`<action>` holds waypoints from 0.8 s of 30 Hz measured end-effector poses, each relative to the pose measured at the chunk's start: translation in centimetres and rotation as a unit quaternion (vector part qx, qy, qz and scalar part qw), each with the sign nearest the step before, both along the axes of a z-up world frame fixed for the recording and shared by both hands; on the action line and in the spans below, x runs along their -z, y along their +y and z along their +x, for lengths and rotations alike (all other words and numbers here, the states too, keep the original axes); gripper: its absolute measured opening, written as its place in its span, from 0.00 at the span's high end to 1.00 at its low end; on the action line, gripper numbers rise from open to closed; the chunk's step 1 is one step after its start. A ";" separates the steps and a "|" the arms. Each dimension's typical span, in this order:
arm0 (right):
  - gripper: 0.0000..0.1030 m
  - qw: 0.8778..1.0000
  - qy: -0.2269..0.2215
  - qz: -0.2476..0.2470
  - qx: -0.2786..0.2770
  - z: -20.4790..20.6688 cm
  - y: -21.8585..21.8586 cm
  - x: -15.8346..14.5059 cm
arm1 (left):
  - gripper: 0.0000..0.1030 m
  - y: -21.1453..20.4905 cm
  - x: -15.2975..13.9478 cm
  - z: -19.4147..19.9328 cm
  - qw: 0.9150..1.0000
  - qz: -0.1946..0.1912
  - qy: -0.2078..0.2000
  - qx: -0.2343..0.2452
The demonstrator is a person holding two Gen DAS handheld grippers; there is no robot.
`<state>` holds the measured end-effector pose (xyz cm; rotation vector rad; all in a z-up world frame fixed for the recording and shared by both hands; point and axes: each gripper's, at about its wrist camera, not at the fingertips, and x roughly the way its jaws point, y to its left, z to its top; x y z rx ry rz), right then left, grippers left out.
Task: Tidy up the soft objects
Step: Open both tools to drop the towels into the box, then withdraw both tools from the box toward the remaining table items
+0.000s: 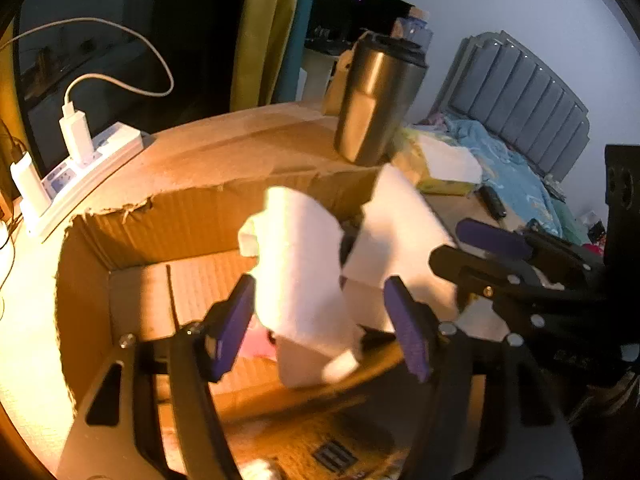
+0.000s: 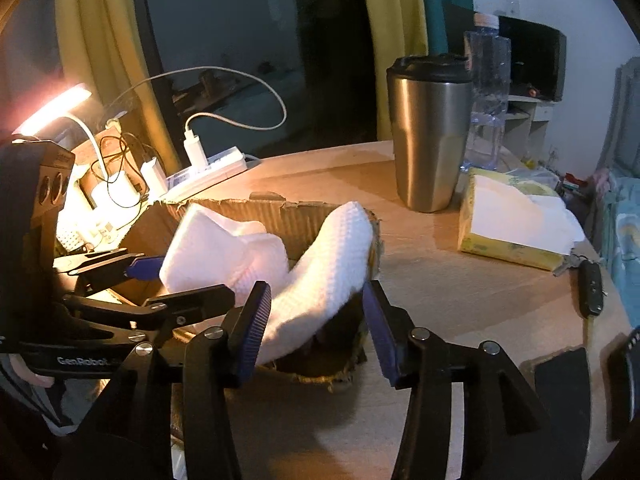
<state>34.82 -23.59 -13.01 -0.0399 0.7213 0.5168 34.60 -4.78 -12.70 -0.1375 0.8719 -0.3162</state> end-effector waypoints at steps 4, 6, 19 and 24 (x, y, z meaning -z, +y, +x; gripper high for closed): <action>0.50 1.000 -0.009 0.004 0.016 -0.9 -1.0 -0.7 | 0.31 -0.3 -0.9 -1.0 1.000 -0.009 -0.013 0.010; 0.50 1.000 -0.013 0.004 0.026 -1.4 -1.7 -1.1 | 0.31 -0.7 -1.3 -1.4 1.000 -0.012 -0.019 0.015; 0.50 0.997 -0.021 0.022 0.071 -4.8 -6.7 -1.6 | 0.31 -5.2 -2.3 -3.2 0.996 -0.019 -0.025 0.078; 0.50 0.997 -0.030 0.032 0.069 -5.7 -7.1 -2.0 | 0.30 -6.2 -3.5 -4.5 0.996 -0.013 -0.041 0.082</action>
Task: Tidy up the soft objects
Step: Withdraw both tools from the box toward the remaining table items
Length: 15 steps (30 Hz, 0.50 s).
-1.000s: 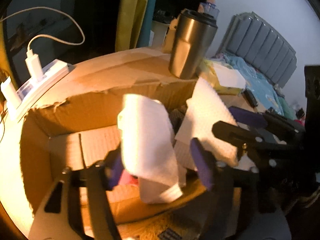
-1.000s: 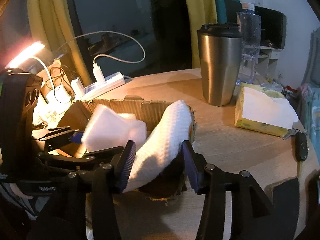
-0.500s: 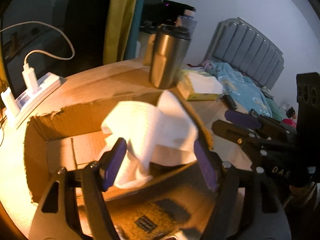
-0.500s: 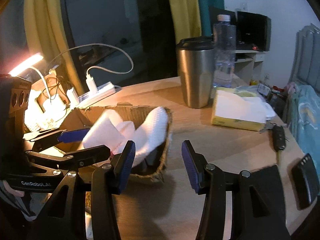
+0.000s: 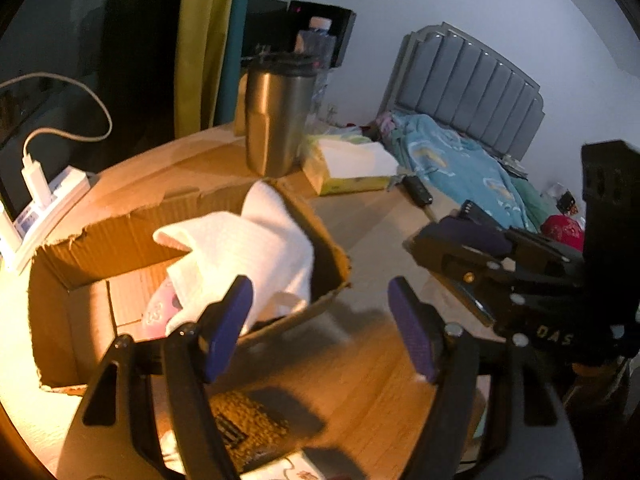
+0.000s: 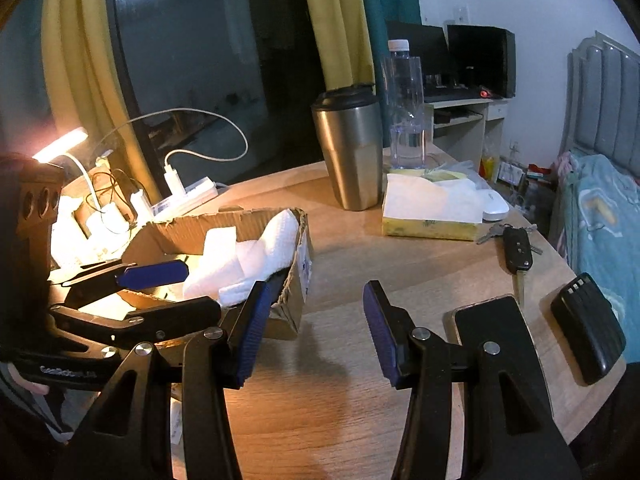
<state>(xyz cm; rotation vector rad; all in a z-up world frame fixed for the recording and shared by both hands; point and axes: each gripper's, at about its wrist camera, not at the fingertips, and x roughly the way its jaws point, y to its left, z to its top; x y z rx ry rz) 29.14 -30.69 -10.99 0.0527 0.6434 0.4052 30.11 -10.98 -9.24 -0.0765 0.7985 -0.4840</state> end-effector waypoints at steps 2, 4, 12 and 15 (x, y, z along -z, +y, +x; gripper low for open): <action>0.50 1.000 -0.004 0.004 -0.001 -0.3 -0.1 -0.2 | 0.30 -0.3 -0.5 -0.6 1.000 0.002 -0.008 0.004; 0.50 1.000 -0.007 0.008 0.000 -0.6 -0.2 -0.3 | 0.30 -0.6 -0.9 -1.2 1.000 0.004 -0.015 0.008; 0.50 1.000 -0.017 0.012 -0.007 -2.1 0.0 -0.6 | 0.30 0.3 -2.0 -3.3 0.999 0.011 -0.030 -0.004; 0.50 1.000 -0.021 0.012 -0.010 -2.7 0.4 -0.8 | 0.30 0.8 -2.2 -4.0 0.999 0.014 -0.035 -0.014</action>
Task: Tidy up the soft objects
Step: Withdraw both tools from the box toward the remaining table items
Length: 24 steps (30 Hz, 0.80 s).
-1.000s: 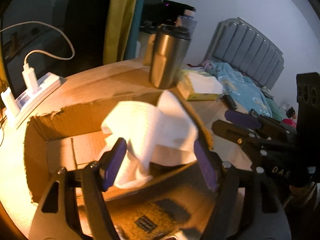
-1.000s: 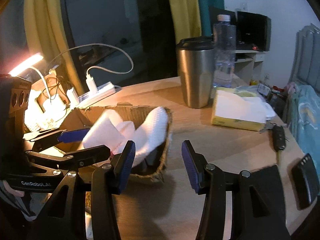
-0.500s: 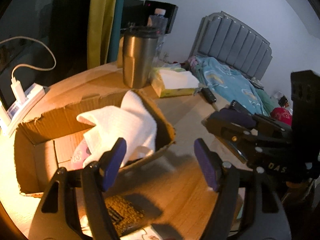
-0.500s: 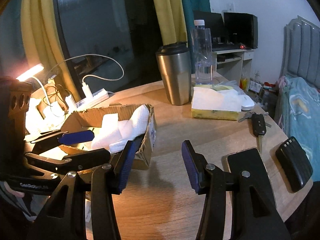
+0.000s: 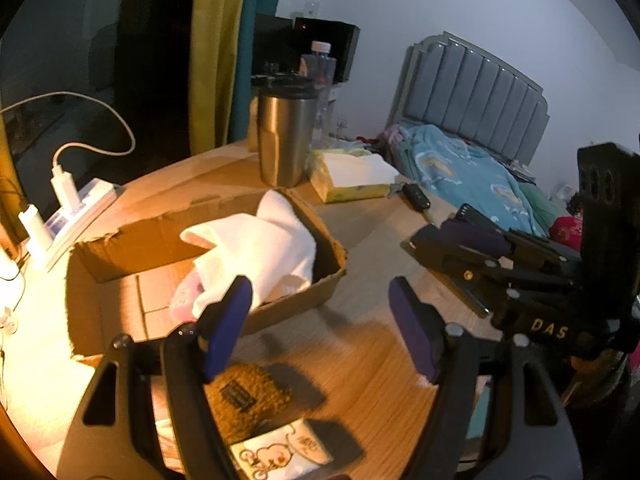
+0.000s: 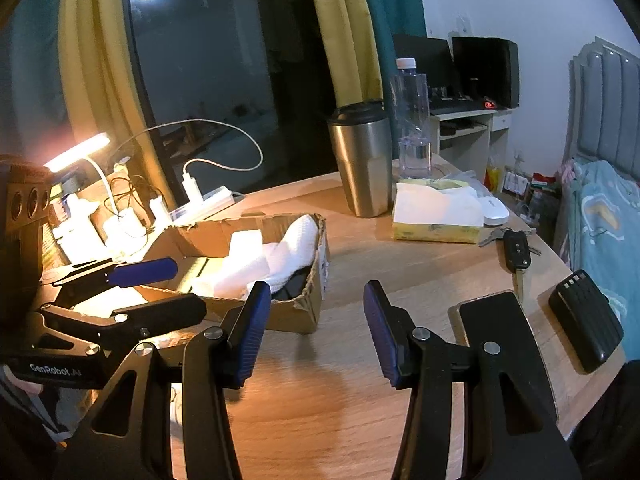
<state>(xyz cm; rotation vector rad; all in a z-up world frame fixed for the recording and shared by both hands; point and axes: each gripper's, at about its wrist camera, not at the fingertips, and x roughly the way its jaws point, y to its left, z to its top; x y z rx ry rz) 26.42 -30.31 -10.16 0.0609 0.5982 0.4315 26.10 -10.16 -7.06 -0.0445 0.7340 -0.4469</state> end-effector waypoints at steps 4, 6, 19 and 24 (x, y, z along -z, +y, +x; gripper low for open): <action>0.50 1.000 -0.004 -0.003 -0.005 -0.8 0.7 -0.2 | 0.30 1.1 -0.3 -1.0 1.000 0.001 -0.010 -0.013; 0.50 1.000 -0.005 -0.006 -0.009 -1.2 1.2 -0.3 | 0.30 1.7 -0.4 -1.5 1.000 -0.001 -0.013 -0.019; 0.50 0.999 -0.007 -0.035 -0.034 -3.6 5.6 -0.2 | 0.30 6.9 -0.2 -4.6 0.998 -0.022 -0.025 -0.060; 0.50 0.998 -0.002 -0.046 -0.039 -4.3 6.9 0.4 | 0.30 8.7 0.4 -5.9 0.997 -0.031 -0.023 -0.069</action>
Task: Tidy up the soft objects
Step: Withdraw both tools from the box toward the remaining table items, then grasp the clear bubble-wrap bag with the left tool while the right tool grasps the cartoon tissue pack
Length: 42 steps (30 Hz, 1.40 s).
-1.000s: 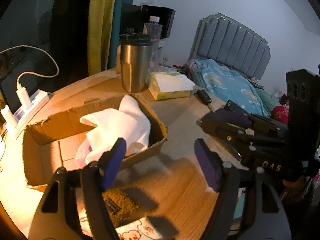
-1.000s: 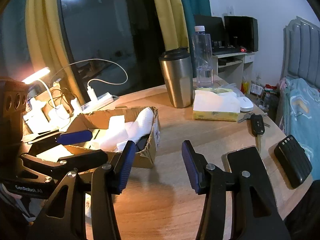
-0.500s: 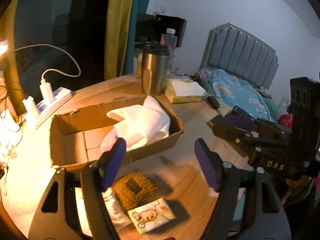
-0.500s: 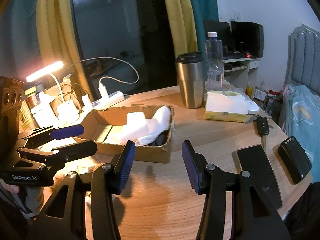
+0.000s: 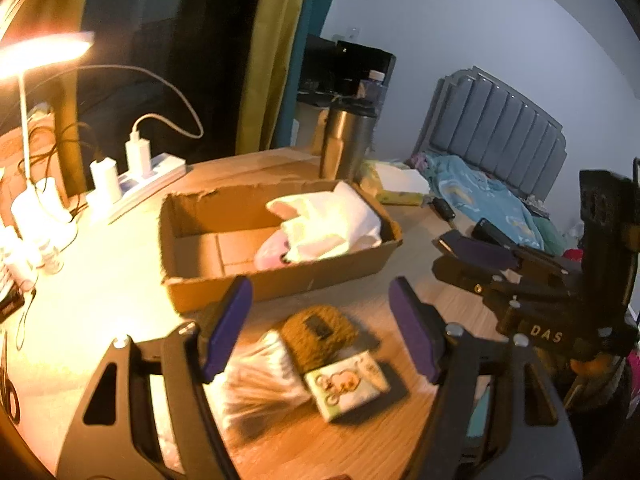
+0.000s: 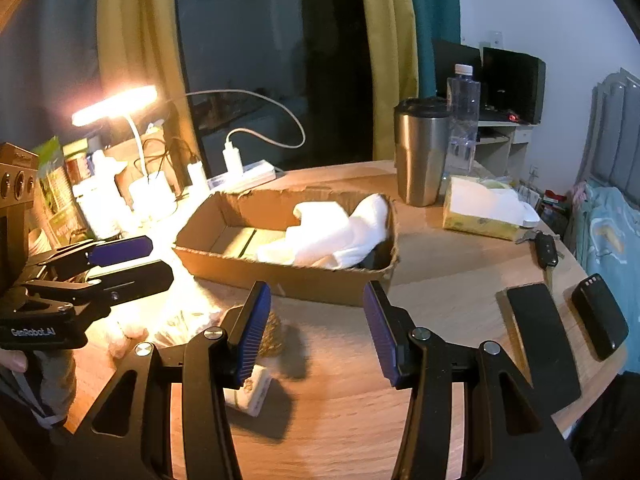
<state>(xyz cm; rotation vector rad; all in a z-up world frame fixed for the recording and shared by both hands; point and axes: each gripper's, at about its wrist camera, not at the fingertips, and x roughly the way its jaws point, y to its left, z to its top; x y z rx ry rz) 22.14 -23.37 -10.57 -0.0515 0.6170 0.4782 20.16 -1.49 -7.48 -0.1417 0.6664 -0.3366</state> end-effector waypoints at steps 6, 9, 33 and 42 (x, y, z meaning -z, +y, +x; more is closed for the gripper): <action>0.50 1.000 0.010 -0.015 -0.008 -1.0 2.0 1.3 | 0.30 2.3 1.4 -1.6 1.000 -0.008 0.007 -0.013; 0.50 1.000 0.016 -0.021 -0.011 -1.5 3.0 1.9 | 0.30 3.2 2.2 -2.5 1.000 -0.010 0.009 -0.019; 0.46 0.997 0.048 -0.047 -0.042 -3.8 7.8 6.4 | 0.20 9.4 7.1 -6.7 0.995 -0.021 0.032 -0.091; 0.35 0.996 0.066 -0.040 -0.037 -3.9 7.3 8.1 | 0.20 11.1 9.4 -6.2 0.990 -0.011 0.075 -0.122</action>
